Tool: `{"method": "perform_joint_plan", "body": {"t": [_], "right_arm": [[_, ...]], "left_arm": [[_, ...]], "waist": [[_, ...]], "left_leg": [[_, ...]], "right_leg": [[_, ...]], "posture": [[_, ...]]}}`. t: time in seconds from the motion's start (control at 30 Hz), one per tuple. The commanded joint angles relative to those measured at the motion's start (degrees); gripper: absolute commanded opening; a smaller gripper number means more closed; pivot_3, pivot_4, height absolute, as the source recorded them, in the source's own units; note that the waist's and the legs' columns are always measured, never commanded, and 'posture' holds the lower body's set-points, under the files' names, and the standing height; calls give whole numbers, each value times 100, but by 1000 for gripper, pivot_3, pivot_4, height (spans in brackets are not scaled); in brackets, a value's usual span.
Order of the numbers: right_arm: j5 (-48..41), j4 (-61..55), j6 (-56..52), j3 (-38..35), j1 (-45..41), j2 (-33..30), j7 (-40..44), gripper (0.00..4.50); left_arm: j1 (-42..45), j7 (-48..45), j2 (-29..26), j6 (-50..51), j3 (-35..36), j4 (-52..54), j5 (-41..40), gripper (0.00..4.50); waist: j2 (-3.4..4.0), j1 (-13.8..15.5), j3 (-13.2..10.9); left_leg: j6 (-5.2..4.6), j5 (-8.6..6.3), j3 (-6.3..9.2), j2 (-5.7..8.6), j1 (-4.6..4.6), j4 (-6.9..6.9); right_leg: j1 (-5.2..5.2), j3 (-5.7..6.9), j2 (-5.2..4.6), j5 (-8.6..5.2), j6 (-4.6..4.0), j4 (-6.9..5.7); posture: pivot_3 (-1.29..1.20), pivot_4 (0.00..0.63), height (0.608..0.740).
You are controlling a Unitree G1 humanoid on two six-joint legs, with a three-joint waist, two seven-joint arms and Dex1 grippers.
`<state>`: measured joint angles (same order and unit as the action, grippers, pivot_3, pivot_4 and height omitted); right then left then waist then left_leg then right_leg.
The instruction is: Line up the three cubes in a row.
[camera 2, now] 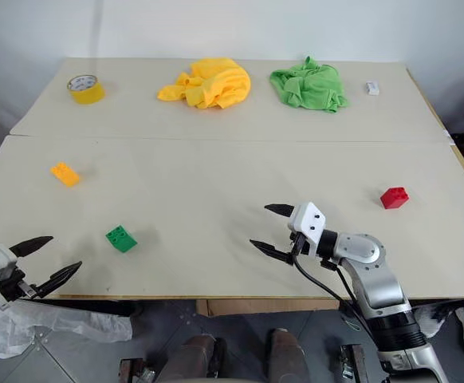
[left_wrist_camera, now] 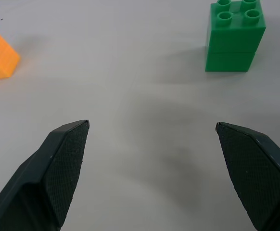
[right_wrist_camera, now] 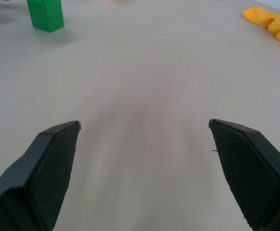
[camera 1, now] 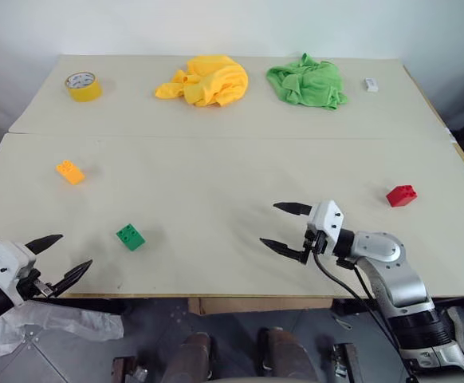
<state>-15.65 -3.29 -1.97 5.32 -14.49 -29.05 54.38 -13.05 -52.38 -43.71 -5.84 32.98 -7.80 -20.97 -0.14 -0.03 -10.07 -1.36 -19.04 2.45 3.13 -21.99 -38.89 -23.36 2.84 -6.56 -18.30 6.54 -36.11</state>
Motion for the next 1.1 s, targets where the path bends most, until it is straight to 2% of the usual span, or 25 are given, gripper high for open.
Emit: {"method": "perform_joint_plan", "body": {"t": [0.03, 0.13, 0.3, 0.37, 0.47, 0.6, 0.8, 0.97, 1.1], "right_arm": [[-23, -212, 114, -47, 8, 13, -35, 4500], [-26, -221, 124, -113, -2, 1, -103, 4500], [-544, -679, -347, -491, 219, -270, 2, 4500], [-720, -891, -538, -885, 349, -333, -289, 4500], [-773, -1225, -754, -1673, 652, -284, -1082, 4500], [-719, -1424, -862, -2409, 1167, -260, -1692, 4500], [-626, -1046, -649, -3786, 2075, -32, -2594, 4500], [-385, -522, -520, -3961, 2326, -15, -2902, 4500], [-469, -535, -1172, -3936, 2025, -282, -3197, 4500]], "left_arm": [[30, 87, -250, 282, 145, 16, -14, 4475], [241, 282, -162, 610, 303, 61, -320, 4475], [682, 318, -262, 1334, 191, 934, -880, 4475], [1265, 62, -448, 1416, -502, 1420, -759, 4475], [2907, -97, -226, 1896, -1893, 1792, -710, 4475], [3556, -301, 33, 2010, -2821, 1800, -426, 4475], [4269, -188, 925, 1914, -3678, 1245, -53, 4475], [4535, -36, 1359, 1978, -3950, 966, 211, 4475], [4592, 128, 1558, 2216, -3977, 1070, 223, 4475]], "waist": [[0, -7, 0], [2, -10, -1], [1, 25, -1], [0, 43, -1], [6, 225, -4], [34, 104, 14], [33, 37, 14], [33, 1, 13], [34, -8, 13]], "left_leg": [[0, 0, 0, 0, 0, -1], [0, 0, -1, 0, 0, 1], [-1, -1, 4, 0, -1, -2], [-1, -1, 10, 2, -1, -8], [-3, 1, 27, 12, -2, -17], [-12, 0, 12, 18, -1, -6], [-17, -1, -12, 13, -6, 17], [-28, 8, -25, 15, -2, -10], [-26, 11, -42, 11, 13, -10]], "right_leg": [[1, 0, 0, 0, 0, -1], [-1, -1, 0, 0, 0, -3], [0, 0, 0, 0, 0, -6], [8, 0, -1, 1, 0, -3], [18, 7, -3, 6, 4, -3], [16, -6, 3, 31, 3, -8], [-6, -3, 31, 30, 3, -10], [11, -19, 32, 35, 13, -10], [10, -42, 20, 36, 14, -29]], "posture": [[0, 150, 740], [0, 150, 740], [0, 150, 740], [0, 150, 740], [0, 150, 740], [0, 150, 740], [0, 150, 740], [0, 150, 740], [0, 150, 740]]}}
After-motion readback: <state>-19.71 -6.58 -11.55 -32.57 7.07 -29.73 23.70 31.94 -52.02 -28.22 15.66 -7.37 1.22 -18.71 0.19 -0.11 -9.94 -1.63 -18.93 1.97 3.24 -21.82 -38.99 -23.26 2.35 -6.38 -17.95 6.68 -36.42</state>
